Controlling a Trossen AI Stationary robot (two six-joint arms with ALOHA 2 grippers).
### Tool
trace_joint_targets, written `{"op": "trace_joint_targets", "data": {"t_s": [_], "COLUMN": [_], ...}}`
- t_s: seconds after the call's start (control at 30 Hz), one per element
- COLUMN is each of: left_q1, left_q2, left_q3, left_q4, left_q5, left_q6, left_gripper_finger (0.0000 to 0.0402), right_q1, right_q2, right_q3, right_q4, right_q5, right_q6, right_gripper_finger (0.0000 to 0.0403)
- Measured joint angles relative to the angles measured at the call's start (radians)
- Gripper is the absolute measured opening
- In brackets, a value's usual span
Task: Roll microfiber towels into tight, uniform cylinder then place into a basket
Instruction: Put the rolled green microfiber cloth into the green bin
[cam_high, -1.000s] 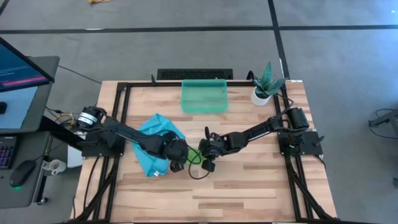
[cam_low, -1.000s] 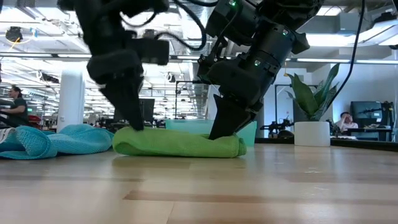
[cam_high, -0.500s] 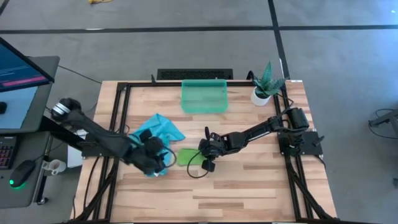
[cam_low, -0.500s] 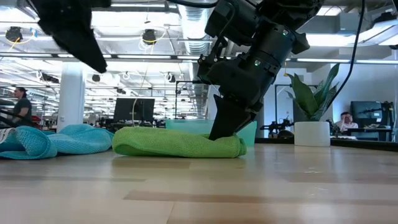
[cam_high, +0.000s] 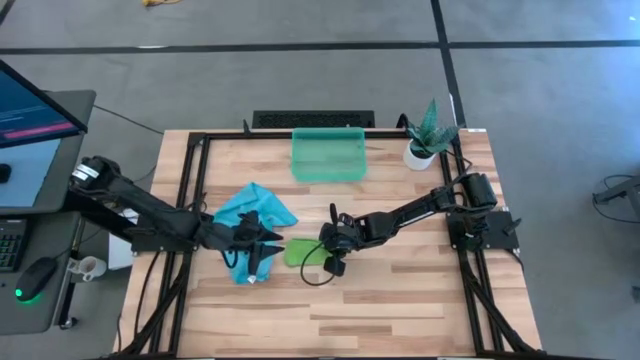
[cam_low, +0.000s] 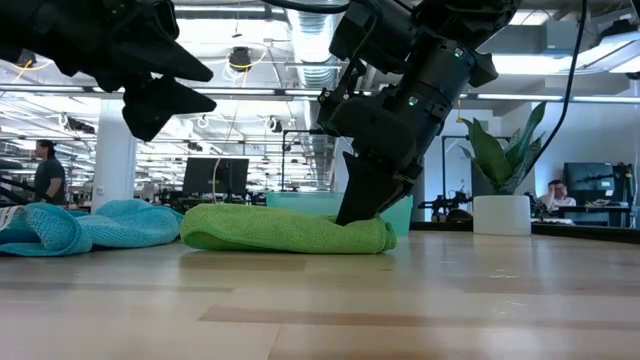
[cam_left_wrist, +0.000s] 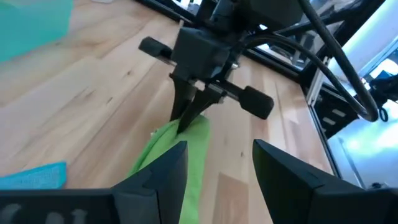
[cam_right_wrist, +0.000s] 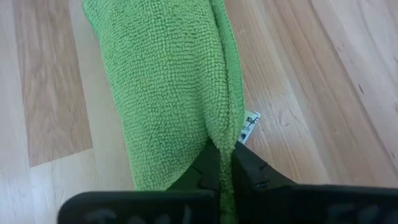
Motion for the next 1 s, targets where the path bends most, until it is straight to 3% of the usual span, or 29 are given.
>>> {"op": "trace_joint_targets", "data": {"t_s": [0.2,0.4,0.6,0.7,0.83,1.0], "left_q1": [0.026,0.080,0.117,0.133,0.152,0.173], "left_q2": [0.041,0.095,0.234,0.315,0.417,0.502], "left_q3": [0.001,0.001,0.008,0.033,0.083,0.142], "left_q4": [0.010,-0.068,-0.050,-0.046,-0.043,-0.047], "left_q5": [0.026,0.053,0.108,0.125,0.221,0.246], "left_q6": [-0.013,-0.230,-0.381,-0.411,-0.411,-0.458], "left_gripper_finger": [0.0181,0.0229,0.0271,0.0276,0.0277,0.0277], "right_q1": [0.000,0.000,0.000,0.000,0.000,0.000], "right_q2": [0.000,0.000,0.000,0.000,0.000,0.000], "right_q3": [0.000,0.000,0.000,0.000,0.000,0.000], "right_q4": [0.000,0.001,0.001,0.001,0.001,0.001], "right_q5": [0.000,0.000,0.000,0.000,0.000,0.000], "right_q6": [0.000,0.000,0.000,0.000,0.000,0.000], "right_gripper_finger": [0.0035,0.0029,0.0034,0.0034,0.0027,0.0033]}}
